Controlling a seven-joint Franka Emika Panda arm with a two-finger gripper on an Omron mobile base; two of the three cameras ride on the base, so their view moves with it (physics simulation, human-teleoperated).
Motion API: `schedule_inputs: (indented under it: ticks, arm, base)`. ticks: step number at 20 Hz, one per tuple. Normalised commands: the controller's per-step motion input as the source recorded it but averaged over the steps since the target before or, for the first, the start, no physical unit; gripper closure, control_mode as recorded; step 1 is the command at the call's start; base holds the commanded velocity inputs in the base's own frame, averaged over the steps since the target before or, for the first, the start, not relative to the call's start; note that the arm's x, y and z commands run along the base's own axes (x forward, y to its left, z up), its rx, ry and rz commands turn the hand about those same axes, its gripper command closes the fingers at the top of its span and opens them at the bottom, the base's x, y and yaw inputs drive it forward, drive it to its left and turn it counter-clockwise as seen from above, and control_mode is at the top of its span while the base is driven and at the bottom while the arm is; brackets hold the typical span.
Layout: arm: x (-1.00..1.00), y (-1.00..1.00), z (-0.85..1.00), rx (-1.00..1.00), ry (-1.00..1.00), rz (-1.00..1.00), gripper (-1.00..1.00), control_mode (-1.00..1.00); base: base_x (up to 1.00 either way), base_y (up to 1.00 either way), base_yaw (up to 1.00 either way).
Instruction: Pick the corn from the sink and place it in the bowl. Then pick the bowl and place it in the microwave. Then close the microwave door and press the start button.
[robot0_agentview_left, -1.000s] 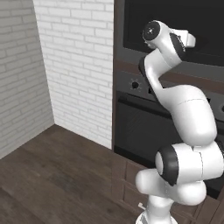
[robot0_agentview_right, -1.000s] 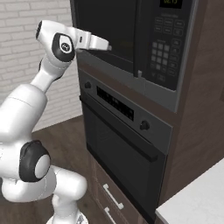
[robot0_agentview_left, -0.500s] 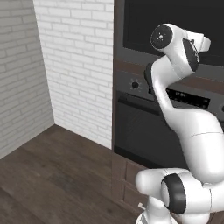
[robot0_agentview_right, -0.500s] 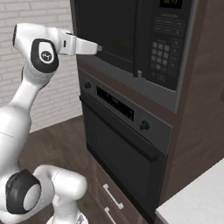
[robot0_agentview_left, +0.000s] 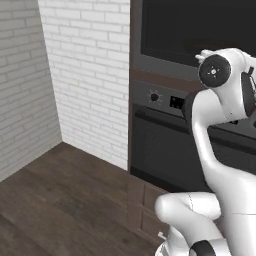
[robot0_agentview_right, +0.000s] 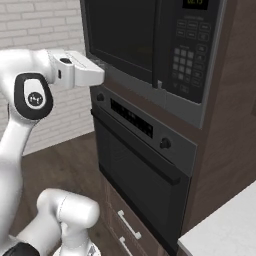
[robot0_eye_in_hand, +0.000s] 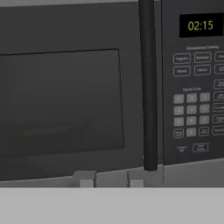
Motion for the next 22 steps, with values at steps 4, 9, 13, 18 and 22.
schedule_inputs:
  ticks: [4,9,13,18,22]
  arm:
    - [-0.99,-0.44,-0.07,0.0,0.0,0.0,1.0,-1.0]
    - [-0.73,-0.46,-0.13,0.0,0.0,0.01,1.0,-1.0]
    - [-0.41,-0.5,-0.01,0.0,0.0,0.05,1.0,-1.0]
    - [-0.01,-0.38,0.0,0.0,-0.01,0.04,1.0,-1.0]
    - [0.01,-0.21,0.0,0.02,-0.09,0.03,1.0,-1.0]
  base:
    - [0.0,0.0,0.0]
    - [0.0,0.0,0.0]
    - [0.0,0.0,0.0]
    - [0.0,0.0,0.0]
    - [0.0,0.0,0.0]
